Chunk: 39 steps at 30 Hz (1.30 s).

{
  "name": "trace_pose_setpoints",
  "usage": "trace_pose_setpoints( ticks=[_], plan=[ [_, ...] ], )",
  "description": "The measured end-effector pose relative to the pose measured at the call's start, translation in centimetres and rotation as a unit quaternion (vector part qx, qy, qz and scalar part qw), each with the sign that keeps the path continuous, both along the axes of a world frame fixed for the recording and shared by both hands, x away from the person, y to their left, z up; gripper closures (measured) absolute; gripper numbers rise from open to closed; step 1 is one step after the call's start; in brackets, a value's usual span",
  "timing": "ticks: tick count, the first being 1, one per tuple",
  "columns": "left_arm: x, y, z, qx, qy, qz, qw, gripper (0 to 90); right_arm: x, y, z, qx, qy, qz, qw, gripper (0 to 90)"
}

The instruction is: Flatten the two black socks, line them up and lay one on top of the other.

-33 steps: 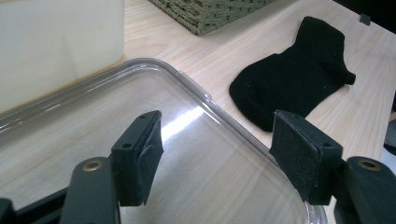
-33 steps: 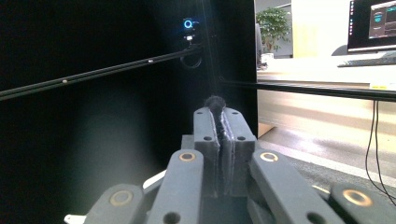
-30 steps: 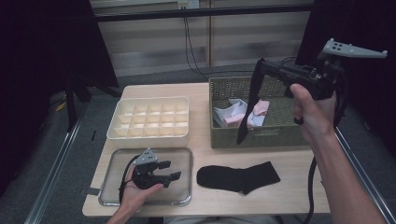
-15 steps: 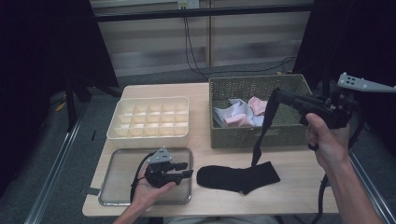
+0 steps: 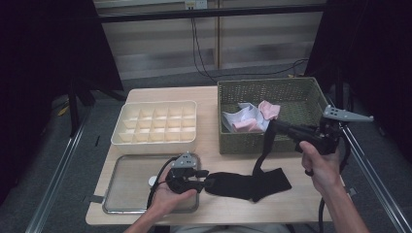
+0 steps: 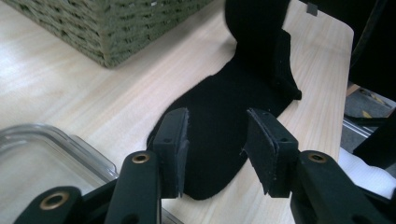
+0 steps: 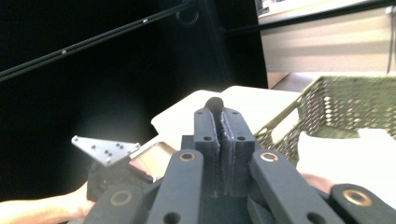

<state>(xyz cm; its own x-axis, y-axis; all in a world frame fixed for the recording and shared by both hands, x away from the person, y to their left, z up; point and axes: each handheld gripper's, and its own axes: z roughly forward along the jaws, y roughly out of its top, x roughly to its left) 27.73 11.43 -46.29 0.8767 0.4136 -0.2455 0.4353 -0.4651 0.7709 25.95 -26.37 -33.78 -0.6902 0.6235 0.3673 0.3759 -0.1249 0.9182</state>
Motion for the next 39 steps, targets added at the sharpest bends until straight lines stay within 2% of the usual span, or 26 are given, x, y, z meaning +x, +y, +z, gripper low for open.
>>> trace_pose_setpoints(
  ticks=[1, 2, 6, 9, 15, 21, 26, 29, 32, 34, 35, 37, 38, 39],
  plan=[
    [0.0, 0.0, 0.0, 0.000, 0.000, 0.000, 1.0000, 57.2, 0.0, 0.0, 0.0, 0.000, 0.000, 0.000, 1.0000, 85.1],
    [0.0, 0.1, -0.3, 0.001, 0.003, 0.004, 1.0000, 55.7, 0.0, 0.6, -1.1, 0.001, 0.011, 0.009, 0.9999, 85.2],
    [-0.1, 0.2, -0.5, -0.001, 0.008, 0.010, 0.9999, 51.9, 0.0, 1.7, -3.4, -0.008, 0.032, 0.019, 0.9993, 85.1],
    [-0.1, 0.2, -0.4, -0.001, 0.008, 0.013, 0.9999, 49.5, 0.1, 2.6, -5.3, -0.015, 0.058, 0.026, 0.9978, 85.1],
    [-0.2, -0.2, -0.2, -0.012, 0.014, 0.011, 0.9998, 47.4, 0.1, 4.3, -7.6, -0.034, 0.089, 0.044, 0.9945, 85.1],
    [-0.1, -1.0, 0.5, -0.018, 0.008, 0.000, 0.9998, 44.6, 0.4, 6.5, -9.8, -0.053, 0.113, 0.063, 0.9902, 84.9],
    [0.2, -1.4, 0.6, -0.029, 0.008, -0.002, 0.9995, 43.8, 0.6, 7.7, -12.1, -0.076, 0.138, 0.080, 0.9843, 84.7],
    [0.1, -1.3, 0.5, -0.030, 0.010, -0.002, 0.9995, 44.4, 0.2, 7.9, -13.5, -0.093, 0.157, 0.080, 0.9800, 84.2],
    [0.0, -1.4, 0.4, -0.027, 0.012, -0.010, 0.9995, 45.0, 0.0, 8.0, -14.5, -0.117, 0.176, 0.089, 0.9734, 81.5],
    [0.0, -1.5, 0.3, -0.026, 0.013, -0.012, 0.9995, 44.9, 0.0, 7.8, -14.5, -0.116, 0.180, 0.091, 0.9725, 78.8],
    [0.1, -1.7, 0.2, -0.025, 0.017, -0.013, 0.9995, 44.9, 0.1, 7.4, -14.1, -0.112, 0.177, 0.085, 0.9741, 74.3],
    [0.2, -1.9, 0.0, -0.024, 0.017, -0.015, 0.9995, 44.9, 0.2, 6.8, -13.7, -0.105, 0.169, 0.079, 0.9769, 72.4],
    [0.2, -1.9, 0.0, -0.024, 0.017, -0.015, 0.9995, 44.8, 0.2, 6.8, -13.7, -0.105, 0.169, 0.079, 0.9769, 72.4],
    [0.4, -1.9, -0.1, -0.021, 0.021, -0.013, 0.9995, 44.7, 0.3, 5.8, -13.3, -0.097, 0.164, 0.073, 0.9790, 70.8]
  ],
)
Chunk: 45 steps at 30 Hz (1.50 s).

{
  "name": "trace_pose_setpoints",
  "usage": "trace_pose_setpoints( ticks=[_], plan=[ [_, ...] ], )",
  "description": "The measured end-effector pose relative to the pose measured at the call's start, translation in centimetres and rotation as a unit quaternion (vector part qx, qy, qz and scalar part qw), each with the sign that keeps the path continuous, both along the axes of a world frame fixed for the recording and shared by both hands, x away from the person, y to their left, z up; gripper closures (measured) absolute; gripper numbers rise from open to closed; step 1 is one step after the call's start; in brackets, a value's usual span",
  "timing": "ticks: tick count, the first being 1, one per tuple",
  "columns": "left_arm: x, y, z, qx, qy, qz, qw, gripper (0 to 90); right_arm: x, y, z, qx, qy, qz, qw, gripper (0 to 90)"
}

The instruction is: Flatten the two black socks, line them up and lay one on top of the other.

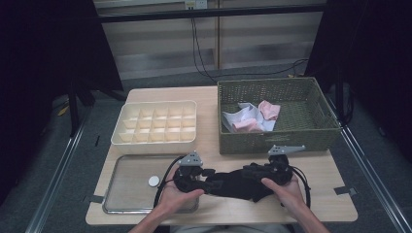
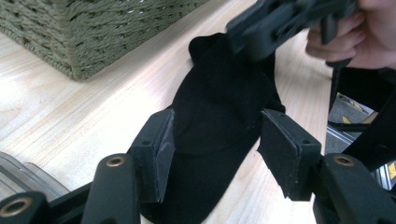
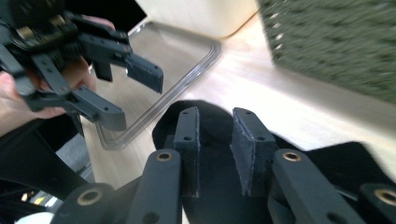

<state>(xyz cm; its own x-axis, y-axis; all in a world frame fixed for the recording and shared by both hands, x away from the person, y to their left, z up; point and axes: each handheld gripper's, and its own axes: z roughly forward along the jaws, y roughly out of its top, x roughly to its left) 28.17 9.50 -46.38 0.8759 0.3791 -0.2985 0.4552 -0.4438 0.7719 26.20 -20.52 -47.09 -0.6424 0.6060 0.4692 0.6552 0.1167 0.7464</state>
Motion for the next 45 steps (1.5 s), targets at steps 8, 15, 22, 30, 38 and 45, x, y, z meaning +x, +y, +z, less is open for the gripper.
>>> trace_pose_setpoints(
  ticks=[8, 15, 22, 30, 38, 45],
  plan=[
    [2.4, -0.6, -0.9, 0.005, 0.020, 0.010, 0.9997, 59.8, 1.6, -2.7, 0.0, -0.031, -0.004, -0.050, 0.9983, 72.9],
    [2.8, -1.7, -1.9, 0.015, 0.024, 0.004, 0.9996, 63.9, 3.1, -3.5, -1.8, -0.062, 0.008, -0.075, 0.9952, 70.9],
    [2.7, -2.4, -3.3, 0.041, 0.033, -0.004, 0.9986, 54.2, 3.7, -3.1, -2.8, -0.084, 0.021, -0.077, 0.9933, 62.9],
    [2.5, -3.0, -3.7, 0.052, 0.033, -0.016, 0.9980, 63.0, 3.9, -2.9, -3.5, -0.097, 0.037, -0.071, 0.9920, 70.5],
    [2.2, -3.0, -3.4, 0.065, 0.013, -0.027, 0.9974, 84.0, 3.5, -2.8, -2.9, -0.082, 0.028, -0.062, 0.9943, 89.1],
    [2.1, -1.6, -1.4, 0.032, -0.006, -0.012, 0.9994, 85.9, 2.9, -3.7, -1.3, -0.046, 0.007, -0.076, 0.9960, 89.9]
  ],
)
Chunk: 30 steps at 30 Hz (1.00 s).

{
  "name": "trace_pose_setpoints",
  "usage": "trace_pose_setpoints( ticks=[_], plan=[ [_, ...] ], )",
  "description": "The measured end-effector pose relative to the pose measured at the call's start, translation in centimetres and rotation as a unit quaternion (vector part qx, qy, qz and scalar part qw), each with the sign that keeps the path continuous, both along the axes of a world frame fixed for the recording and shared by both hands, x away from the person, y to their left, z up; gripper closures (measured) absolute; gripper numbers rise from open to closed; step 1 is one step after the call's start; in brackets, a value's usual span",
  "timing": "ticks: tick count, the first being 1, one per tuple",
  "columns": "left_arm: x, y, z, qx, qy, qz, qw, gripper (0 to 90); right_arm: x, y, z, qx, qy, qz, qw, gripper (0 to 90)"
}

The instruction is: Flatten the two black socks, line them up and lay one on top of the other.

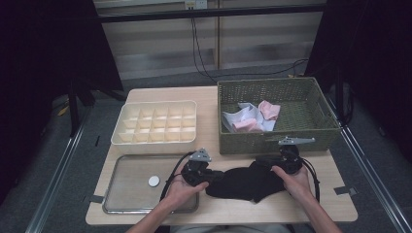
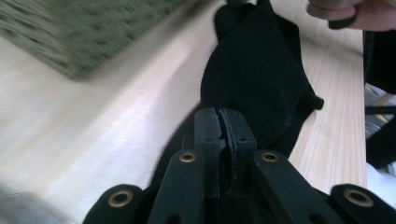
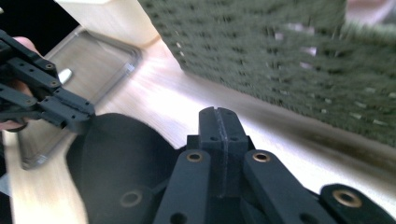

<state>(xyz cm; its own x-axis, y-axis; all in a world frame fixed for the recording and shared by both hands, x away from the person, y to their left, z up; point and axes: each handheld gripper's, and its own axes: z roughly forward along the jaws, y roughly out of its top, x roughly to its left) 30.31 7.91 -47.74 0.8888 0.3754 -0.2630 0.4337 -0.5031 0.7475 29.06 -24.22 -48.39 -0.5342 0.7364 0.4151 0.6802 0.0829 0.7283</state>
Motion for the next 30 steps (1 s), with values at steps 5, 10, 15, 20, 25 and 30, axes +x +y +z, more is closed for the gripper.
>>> trace_pose_setpoints(
  ticks=[5, 10, 15, 20, 25, 30],
  plan=[
    [0.6, 2.0, 1.8, -0.018, -0.024, 0.017, 0.9994, 86.0, -0.6, -0.6, 1.9, 0.030, -0.030, -0.010, 0.9991, 90.0],
    [1.4, 3.4, 2.9, -0.018, -0.060, 0.043, 0.9971, 86.1, -0.8, -1.3, 3.3, 0.040, -0.054, -0.020, 0.9975, 90.0],
    [1.4, 3.4, 2.4, -0.007, -0.073, 0.045, 0.9963, 85.9, -1.4, -1.9, 3.5, 0.046, -0.063, -0.031, 0.9965, 90.0],
    [0.5, 3.0, 2.0, -0.004, -0.078, 0.026, 0.9966, 85.7, -3.1, -1.8, 2.0, 0.022, -0.035, -0.016, 0.9990, 90.0],
    [0.0, 2.8, 2.0, -0.010, -0.076, 0.016, 0.9969, 85.0, -4.8, -2.0, 0.7, 0.005, -0.008, -0.008, 0.9999, 89.6],
    [-0.3, 2.6, 1.9, -0.016, -0.072, 0.011, 0.9972, 84.7, -5.2, -1.9, 0.5, -0.005, -0.007, -0.009, 0.9999, 75.9]
  ],
)
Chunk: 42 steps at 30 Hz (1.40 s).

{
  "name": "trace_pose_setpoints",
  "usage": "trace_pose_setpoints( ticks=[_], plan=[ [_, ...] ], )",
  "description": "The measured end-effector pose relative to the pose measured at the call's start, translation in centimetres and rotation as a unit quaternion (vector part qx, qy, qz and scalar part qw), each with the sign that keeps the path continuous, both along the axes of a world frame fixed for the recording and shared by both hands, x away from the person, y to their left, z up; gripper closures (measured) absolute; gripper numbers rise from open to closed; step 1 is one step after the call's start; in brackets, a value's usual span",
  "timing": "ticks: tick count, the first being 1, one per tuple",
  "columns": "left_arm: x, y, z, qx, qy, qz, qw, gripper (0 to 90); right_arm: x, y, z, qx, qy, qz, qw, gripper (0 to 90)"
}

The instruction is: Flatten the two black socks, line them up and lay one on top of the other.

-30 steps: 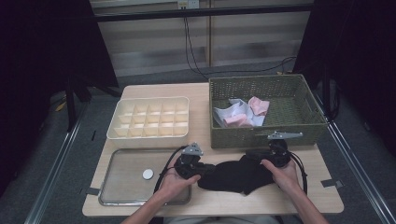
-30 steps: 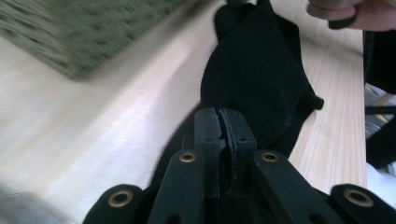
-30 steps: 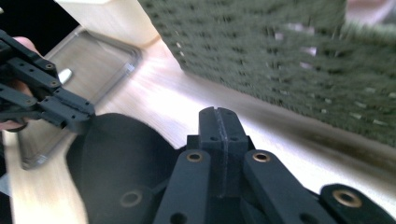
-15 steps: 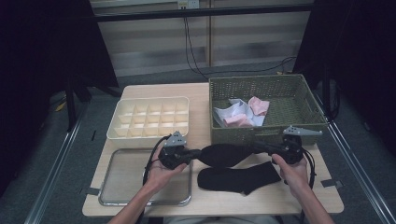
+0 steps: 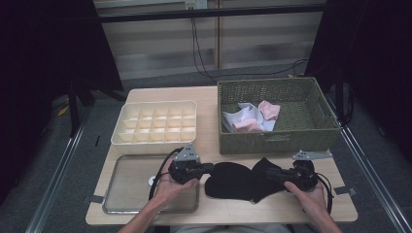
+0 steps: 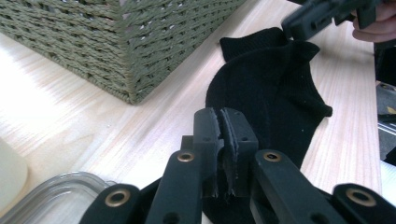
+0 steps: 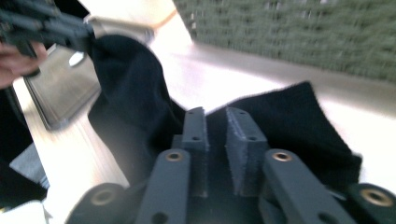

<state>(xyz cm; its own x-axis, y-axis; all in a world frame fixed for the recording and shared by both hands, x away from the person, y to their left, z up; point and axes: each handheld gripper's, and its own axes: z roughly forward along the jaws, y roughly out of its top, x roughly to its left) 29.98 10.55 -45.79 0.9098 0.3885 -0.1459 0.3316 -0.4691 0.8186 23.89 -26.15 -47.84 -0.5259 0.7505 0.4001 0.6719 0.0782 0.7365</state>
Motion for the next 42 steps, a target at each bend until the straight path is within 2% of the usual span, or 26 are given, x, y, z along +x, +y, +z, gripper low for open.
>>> trace_pose_setpoints(
  ticks=[2, 4, 9, 12, 14, 15, 19, 21, 22, 23, 25, 27, 29, 30, 31, 32, 33, 34, 35, 36, 40, 42],
  plan=[
    [0.0, 0.0, 0.0, -0.002, 0.001, -0.001, 1.0000, 84.5, 0.1, 0.2, 0.4, -0.004, -0.009, -0.004, 0.9999, 71.9],
    [-0.1, 0.0, -0.1, -0.007, 0.005, -0.003, 1.0000, 84.4, 0.2, 0.5, 0.4, -0.002, -0.009, -0.007, 0.9999, 69.0],
    [-0.6, -0.3, 0.4, -0.023, 0.007, -0.013, 0.9996, 84.3, 1.0, 2.1, 0.3, -0.001, -0.007, 0.012, 0.9999, 66.5],
    [-1.2, -0.7, 0.7, -0.029, 0.006, -0.026, 0.9992, 84.3, 2.2, 3.2, 0.3, 0.014, -0.008, 0.025, 0.9996, 65.0],
    [-1.6, -0.8, 0.8, -0.029, 0.005, -0.032, 0.9990, 84.3, 2.5, 3.7, 0.4, 0.015, -0.006, 0.026, 0.9995, 65.1],
    [-1.8, -0.9, 0.9, -0.028, 0.005, -0.038, 0.9989, 84.3, 2.9, 4.7, 0.3, 0.025, -0.005, 0.044, 0.9987, 67.0],
    [-3.1, -0.9, 0.8, -0.032, 0.017, -0.065, 0.9973, 83.3, 2.1, 5.8, 0.0, 0.015, 0.007, 0.076, 0.9970, 69.6],
    [-3.5, -0.9, 0.6, -0.030, 0.024, -0.074, 0.9966, 81.1, 1.3, 5.9, -0.2, 0.011, 0.017, 0.084, 0.9963, 70.6],
    [-3.5, -0.9, 0.6, -0.030, 0.024, -0.074, 0.9966, 80.1, 1.3, 5.9, -0.2, 0.011, 0.017, 0.084, 0.9963, 70.6],
    [-3.8, -1.0, 0.5, -0.031, 0.026, -0.075, 0.9964, 78.0, 0.5, 5.8, -0.3, 0.008, 0.019, 0.090, 0.9958, 70.1],
    [-4.0, -1.0, 0.6, -0.034, 0.032, -0.084, 0.9954, 74.5, 0.0, 5.6, -0.4, 0.009, 0.023, 0.088, 0.9958, 70.3],
    [-4.1, -1.0, 0.6, -0.030, 0.034, -0.082, 0.9957, 72.6, -0.5, 5.5, -0.6, -0.002, 0.027, 0.093, 0.9953, 70.3],
    [-4.1, -0.8, 0.3, -0.018, 0.039, -0.066, 0.9969, 72.6, -0.7, 5.4, -0.9, -0.010, 0.033, 0.092, 0.9951, 70.7],
    [-4.1, -0.8, 0.3, -0.018, 0.039, -0.066, 0.9969, 72.5, -0.7, 5.4, -0.9, -0.010, 0.033, 0.092, 0.9951, 70.7],
    [-3.9, -0.5, -0.4, -0.018, 0.064, -0.054, 0.9963, 72.5, -0.7, 5.3, -0.9, -0.013, 0.033, 0.086, 0.9957, 70.7],
    [-4.0, -0.5, -0.9, -0.018, 0.074, -0.055, 0.9956, 71.0, -0.2, 4.8, -0.9, -0.009, 0.028, 0.076, 0.9967, 71.0],
    [-4.0, -0.5, -0.9, -0.018, 0.074, -0.055, 0.9956, 70.1, -0.1, 4.6, -0.9, -0.009, 0.024, 0.071, 0.9971, 71.3],
    [-4.1, -0.7, -1.7, -0.010, 0.091, -0.056, 0.9942, 69.0, 0.2, 4.4, -0.9, -0.009, 0.022, 0.069, 0.9973, 71.6],
    [-4.2, -0.8, -2.0, -0.009, 0.099, -0.059, 0.9933, 67.7, 0.3, 4.2, -0.9, -0.014, 0.021, 0.064, 0.9976, 71.7],
    [-4.3, -1.0, -2.3, -0.001, 0.102, -0.060, 0.9929, 66.9, 0.5, 4.0, -0.9, -0.018, 0.017, 0.062, 0.9978, 71.9],
    [-4.7, -1.5, -2.7, -0.004, 0.116, -0.068, 0.9909, 64.1, 1.1, 3.1, -1.0, -0.020, 0.012, 0.047, 0.9986, 73.0],
    [-5.0, -1.8, -3.1, 0.007, 0.127, -0.073, 0.9892, 64.4, 1.4, 2.5, -1.0, -0.020, 0.006, 0.037, 0.9991, 72.9]
  ],
)
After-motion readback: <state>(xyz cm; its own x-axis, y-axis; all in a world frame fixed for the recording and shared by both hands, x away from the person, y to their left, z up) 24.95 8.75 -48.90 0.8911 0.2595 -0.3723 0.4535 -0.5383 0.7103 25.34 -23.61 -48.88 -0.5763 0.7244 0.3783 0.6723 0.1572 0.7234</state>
